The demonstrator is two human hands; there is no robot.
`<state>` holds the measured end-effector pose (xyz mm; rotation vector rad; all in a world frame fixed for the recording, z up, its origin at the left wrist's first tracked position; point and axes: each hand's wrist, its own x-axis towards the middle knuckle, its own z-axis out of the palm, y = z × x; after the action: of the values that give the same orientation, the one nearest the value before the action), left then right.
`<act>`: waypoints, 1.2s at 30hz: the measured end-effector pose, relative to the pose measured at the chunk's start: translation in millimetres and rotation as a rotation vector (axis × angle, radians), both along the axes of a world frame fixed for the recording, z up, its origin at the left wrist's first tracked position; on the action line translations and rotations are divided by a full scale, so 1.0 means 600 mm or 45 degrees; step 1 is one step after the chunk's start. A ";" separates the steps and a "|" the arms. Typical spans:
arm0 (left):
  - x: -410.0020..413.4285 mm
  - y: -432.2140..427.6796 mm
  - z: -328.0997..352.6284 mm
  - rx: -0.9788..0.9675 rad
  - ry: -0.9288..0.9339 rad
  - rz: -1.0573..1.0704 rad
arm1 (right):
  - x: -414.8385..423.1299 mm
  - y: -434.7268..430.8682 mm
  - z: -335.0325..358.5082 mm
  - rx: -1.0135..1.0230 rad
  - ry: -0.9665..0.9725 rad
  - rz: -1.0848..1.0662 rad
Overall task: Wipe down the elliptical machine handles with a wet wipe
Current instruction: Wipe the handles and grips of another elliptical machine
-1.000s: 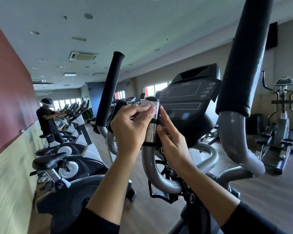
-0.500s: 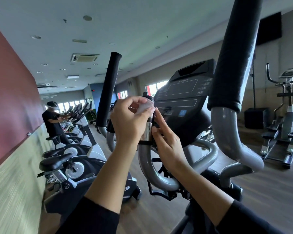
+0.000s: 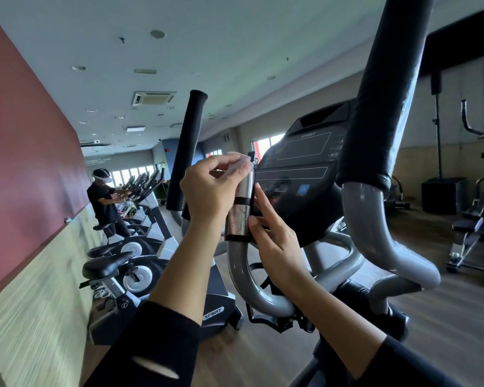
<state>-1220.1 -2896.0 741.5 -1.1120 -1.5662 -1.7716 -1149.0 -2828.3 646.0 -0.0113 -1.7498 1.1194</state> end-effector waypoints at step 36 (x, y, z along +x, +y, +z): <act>-0.003 -0.065 -0.115 0.135 -0.634 -0.653 | -0.014 -0.017 -0.037 -0.080 0.046 0.020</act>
<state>-1222.0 -2935.2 672.5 -1.1486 -1.5079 -2.6034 -1157.4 -2838.8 623.7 -0.0157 -1.6849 1.1785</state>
